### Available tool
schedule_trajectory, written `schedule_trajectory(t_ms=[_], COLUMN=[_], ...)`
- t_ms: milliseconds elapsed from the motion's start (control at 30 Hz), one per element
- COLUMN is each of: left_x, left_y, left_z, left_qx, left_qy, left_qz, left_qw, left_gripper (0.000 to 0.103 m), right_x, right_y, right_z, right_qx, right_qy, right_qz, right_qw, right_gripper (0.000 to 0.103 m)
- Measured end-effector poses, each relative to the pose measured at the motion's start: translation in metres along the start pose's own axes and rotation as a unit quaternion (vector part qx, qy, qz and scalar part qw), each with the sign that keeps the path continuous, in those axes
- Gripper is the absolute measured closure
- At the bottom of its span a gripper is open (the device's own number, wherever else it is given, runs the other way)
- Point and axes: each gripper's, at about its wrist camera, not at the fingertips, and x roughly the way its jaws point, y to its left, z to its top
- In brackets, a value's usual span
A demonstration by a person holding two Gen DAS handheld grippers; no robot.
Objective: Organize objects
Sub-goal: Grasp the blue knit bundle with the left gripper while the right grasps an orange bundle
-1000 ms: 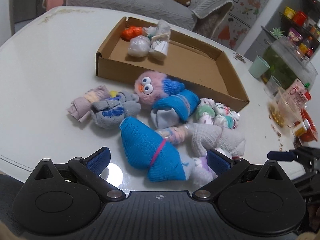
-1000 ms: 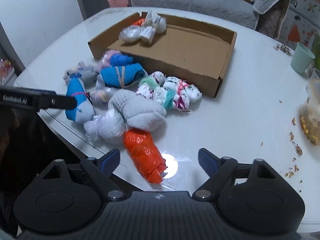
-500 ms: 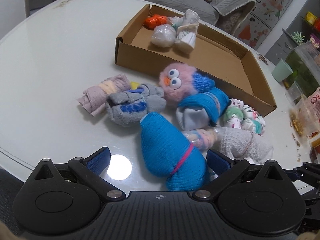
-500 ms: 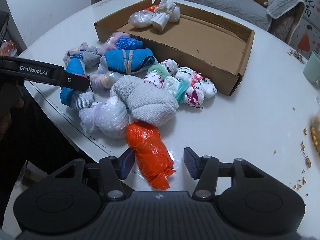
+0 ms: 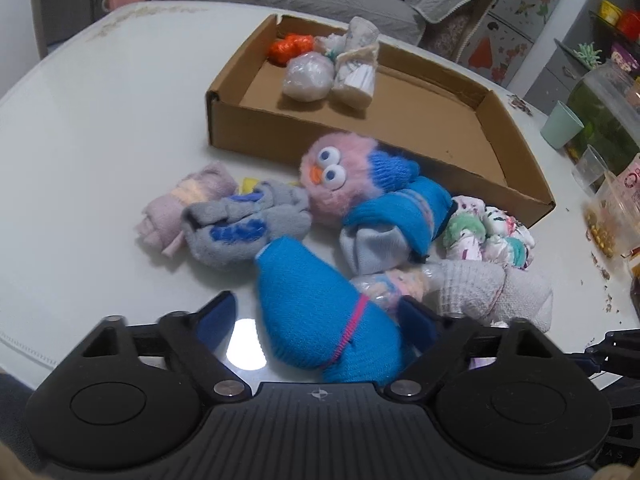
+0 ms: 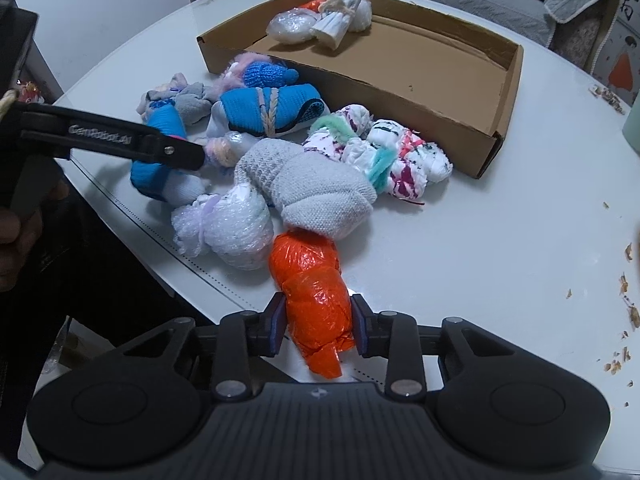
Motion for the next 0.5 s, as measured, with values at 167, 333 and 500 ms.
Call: schedule_trajectory(t_ms=[167, 333, 500], left_x=[-0.003, -0.011, -0.028], left_y=[-0.003, -0.002, 0.001], left_z=[0.001, 0.002, 0.004], left_qx=[0.003, 0.009, 0.014], left_qy=[0.0, 0.004, -0.01], left_qz=[-0.007, -0.006, -0.003], left_qw=[1.0, 0.9999, 0.9998], left_gripper=[0.039, 0.041, 0.041], right_x=[-0.003, -0.019, -0.029], right_y=[-0.001, -0.006, -0.015], right_z=[-0.001, 0.001, 0.003], right_qx=[0.009, 0.031, 0.059], right_qy=[0.0, -0.016, -0.024], right_qz=[0.008, 0.025, 0.041], right_qw=[1.0, 0.999, 0.997], right_gripper=[0.076, 0.077, 0.077])
